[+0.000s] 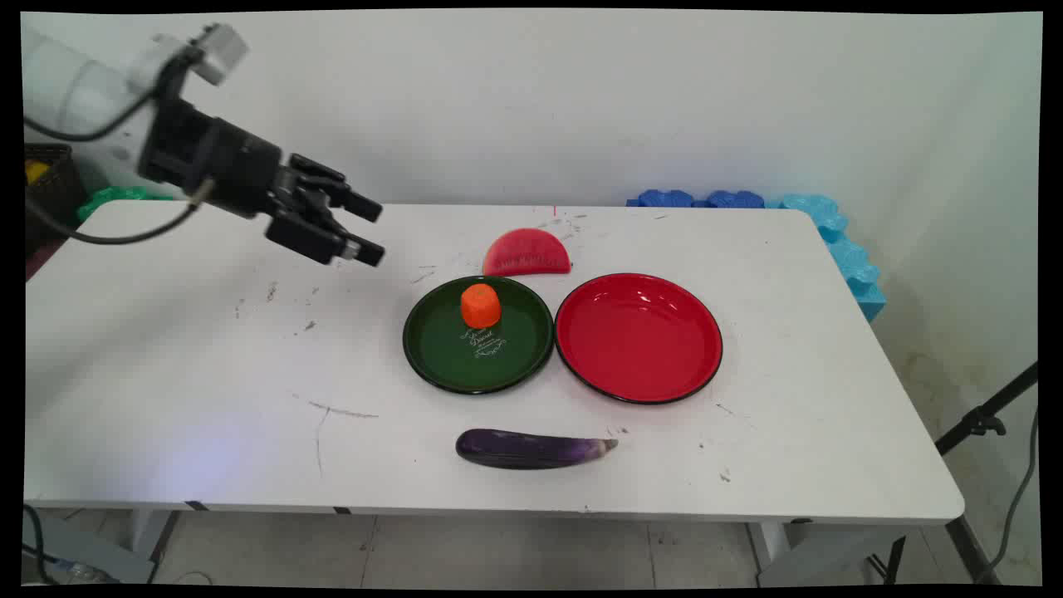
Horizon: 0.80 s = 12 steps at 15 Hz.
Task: Pick up the mandarin from the green plate
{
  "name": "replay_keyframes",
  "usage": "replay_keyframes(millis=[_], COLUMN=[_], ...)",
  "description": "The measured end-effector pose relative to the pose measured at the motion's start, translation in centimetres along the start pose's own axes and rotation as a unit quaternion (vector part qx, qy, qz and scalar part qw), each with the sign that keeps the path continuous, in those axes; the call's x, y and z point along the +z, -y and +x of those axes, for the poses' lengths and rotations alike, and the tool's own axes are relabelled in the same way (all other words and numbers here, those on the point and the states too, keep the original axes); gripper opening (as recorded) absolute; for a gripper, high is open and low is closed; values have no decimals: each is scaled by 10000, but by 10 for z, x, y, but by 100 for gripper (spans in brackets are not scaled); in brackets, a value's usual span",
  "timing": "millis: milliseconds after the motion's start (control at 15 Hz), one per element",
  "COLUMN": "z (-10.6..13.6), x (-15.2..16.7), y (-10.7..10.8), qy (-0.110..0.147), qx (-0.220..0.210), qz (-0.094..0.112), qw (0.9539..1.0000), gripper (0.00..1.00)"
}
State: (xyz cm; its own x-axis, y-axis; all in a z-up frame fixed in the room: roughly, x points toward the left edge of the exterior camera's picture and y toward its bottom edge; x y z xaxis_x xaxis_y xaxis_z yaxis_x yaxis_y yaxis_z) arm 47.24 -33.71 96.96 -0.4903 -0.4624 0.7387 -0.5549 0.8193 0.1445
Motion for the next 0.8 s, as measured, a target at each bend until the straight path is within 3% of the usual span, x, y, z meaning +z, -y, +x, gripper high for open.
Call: replay_keyframes(millis=[533, 800], z=[41, 55], x=[68, 109], y=[6, 13], qy=[681, 1140], qx=[-16, 91], qz=[254, 399], qw=[9974, 9926], gripper=[100, 100])
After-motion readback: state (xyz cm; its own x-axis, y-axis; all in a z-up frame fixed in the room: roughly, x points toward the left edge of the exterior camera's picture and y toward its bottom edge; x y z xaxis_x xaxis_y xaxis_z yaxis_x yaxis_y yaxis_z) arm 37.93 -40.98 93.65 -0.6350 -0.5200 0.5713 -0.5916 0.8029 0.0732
